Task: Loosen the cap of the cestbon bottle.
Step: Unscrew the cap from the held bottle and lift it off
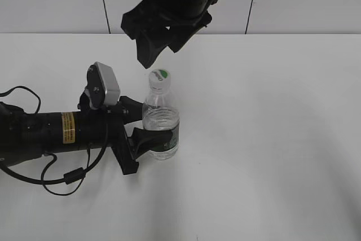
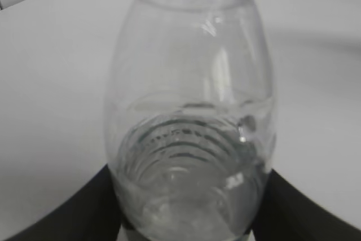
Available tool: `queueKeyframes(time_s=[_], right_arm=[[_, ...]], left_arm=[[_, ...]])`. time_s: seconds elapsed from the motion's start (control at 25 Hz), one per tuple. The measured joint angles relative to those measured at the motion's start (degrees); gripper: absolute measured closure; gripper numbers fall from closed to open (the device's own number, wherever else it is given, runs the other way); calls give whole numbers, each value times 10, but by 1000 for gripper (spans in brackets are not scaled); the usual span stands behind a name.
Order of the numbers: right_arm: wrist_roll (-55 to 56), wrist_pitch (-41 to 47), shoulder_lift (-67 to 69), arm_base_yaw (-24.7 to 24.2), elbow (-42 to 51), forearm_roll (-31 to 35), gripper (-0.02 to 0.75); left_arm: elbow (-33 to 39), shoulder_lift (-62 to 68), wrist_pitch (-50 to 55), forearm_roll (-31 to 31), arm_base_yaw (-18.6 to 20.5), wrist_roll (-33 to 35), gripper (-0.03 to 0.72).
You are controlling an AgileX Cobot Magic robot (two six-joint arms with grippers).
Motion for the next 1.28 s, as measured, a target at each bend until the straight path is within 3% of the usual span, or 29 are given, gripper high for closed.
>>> queueKeyframes(time_s=[0.2, 0.68, 1.0, 1.28], right_arm=[[12, 1, 10, 0, -1, -23, 255], [15, 1, 38, 0, -1, -2, 255], [21, 1, 40, 0, 3, -2, 325], [23, 3, 40, 0, 44, -3, 333]], left_arm=[[-1, 0, 7, -1, 0, 0, 296], [-1, 0, 9, -2, 0, -2, 296], [-1, 0, 10, -6, 0, -2, 296], [-1, 0, 10, -7, 0, -2, 297]])
